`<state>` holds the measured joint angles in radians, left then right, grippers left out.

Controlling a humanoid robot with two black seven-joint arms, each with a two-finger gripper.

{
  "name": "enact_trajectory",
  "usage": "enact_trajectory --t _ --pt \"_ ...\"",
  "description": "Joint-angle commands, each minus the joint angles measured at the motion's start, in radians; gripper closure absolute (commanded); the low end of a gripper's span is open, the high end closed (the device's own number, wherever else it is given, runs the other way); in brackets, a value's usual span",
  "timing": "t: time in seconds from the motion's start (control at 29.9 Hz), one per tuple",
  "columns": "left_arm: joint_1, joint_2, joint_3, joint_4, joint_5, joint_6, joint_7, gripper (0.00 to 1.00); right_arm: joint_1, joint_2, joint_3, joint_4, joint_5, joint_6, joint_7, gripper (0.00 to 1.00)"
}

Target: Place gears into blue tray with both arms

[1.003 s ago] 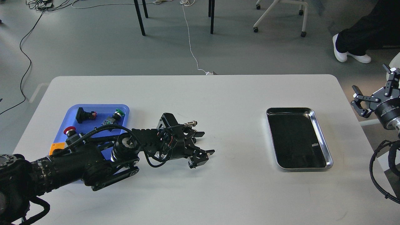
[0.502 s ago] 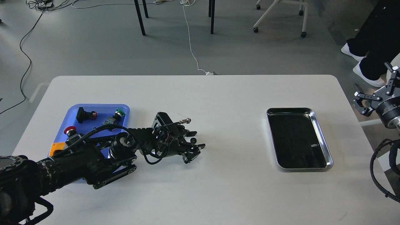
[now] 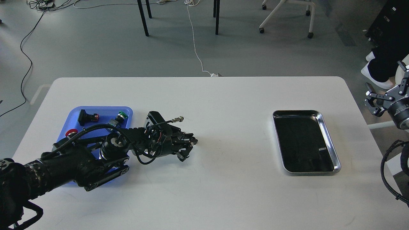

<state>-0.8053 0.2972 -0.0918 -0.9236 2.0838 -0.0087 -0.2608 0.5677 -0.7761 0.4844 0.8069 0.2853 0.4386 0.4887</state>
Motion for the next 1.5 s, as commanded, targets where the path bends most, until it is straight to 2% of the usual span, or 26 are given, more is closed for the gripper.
enact_trajectory --t 0.0,0.1,0.23,0.37,0.43,0.5,0.57,0.7,0.9,1.1,1.17,1.2,1.27,1.3,1.44,1.47 --pt "0.000 0.039 -0.037 -0.043 -0.001 0.018 0.000 0.91 0.001 -0.002 0.008 0.000 0.000 0.000 0.000 0.02" --pt "-0.003 0.129 -0.095 -0.154 -0.033 0.015 0.000 0.91 0.004 -0.005 0.008 -0.002 -0.001 0.000 0.000 0.02" --pt "-0.002 0.340 -0.111 -0.286 -0.117 0.016 0.002 0.90 0.011 -0.018 0.011 0.000 -0.001 0.000 0.000 0.02" --pt "0.017 0.548 -0.100 -0.324 -0.174 0.022 -0.002 0.90 0.011 -0.018 0.013 -0.002 -0.001 -0.001 0.000 0.02" --pt "0.052 0.609 -0.098 -0.319 -0.224 0.022 -0.023 0.88 0.009 -0.018 0.013 -0.002 -0.001 -0.001 0.000 0.02" --pt "0.080 0.631 -0.098 -0.296 -0.281 0.022 -0.061 0.88 0.009 -0.018 0.011 -0.003 -0.001 -0.001 0.000 0.02" --pt "0.097 0.631 -0.095 -0.238 -0.303 0.021 -0.081 0.88 0.009 -0.017 0.011 -0.003 -0.001 -0.001 0.000 0.02" --pt "0.145 0.613 -0.094 -0.114 -0.301 0.022 -0.083 0.88 0.012 -0.015 0.011 0.000 -0.003 -0.005 0.000 0.02" --pt "0.169 0.484 -0.091 0.078 -0.295 0.026 -0.087 0.88 0.020 -0.018 0.011 0.000 -0.003 -0.005 0.000 0.02" --pt "0.175 0.467 -0.091 0.098 -0.303 0.026 -0.110 0.87 0.020 -0.025 0.011 0.000 -0.003 -0.005 0.000 0.02" --pt "0.175 0.467 -0.092 0.098 -0.304 0.026 -0.112 0.83 0.018 -0.025 0.011 0.000 -0.003 -0.005 0.000 0.02" --pt "0.175 0.467 -0.092 0.098 -0.306 0.026 -0.112 0.76 0.018 -0.025 0.011 0.000 -0.003 -0.005 0.000 0.02" --pt "0.176 0.468 -0.092 0.098 -0.303 0.024 -0.110 0.55 0.018 -0.025 0.011 0.000 -0.003 -0.005 0.000 0.02" --pt "0.178 0.468 -0.092 0.098 -0.303 0.026 -0.110 0.47 0.017 -0.025 0.011 0.000 -0.003 -0.005 0.000 0.02" --pt "0.167 0.471 -0.095 0.098 -0.306 0.027 -0.120 0.36 0.017 -0.023 0.011 0.002 -0.003 -0.006 0.000 0.02" --pt "0.164 0.476 -0.108 0.097 -0.309 0.035 -0.138 0.26 0.017 -0.023 0.011 0.002 -0.003 -0.006 0.000 0.02"
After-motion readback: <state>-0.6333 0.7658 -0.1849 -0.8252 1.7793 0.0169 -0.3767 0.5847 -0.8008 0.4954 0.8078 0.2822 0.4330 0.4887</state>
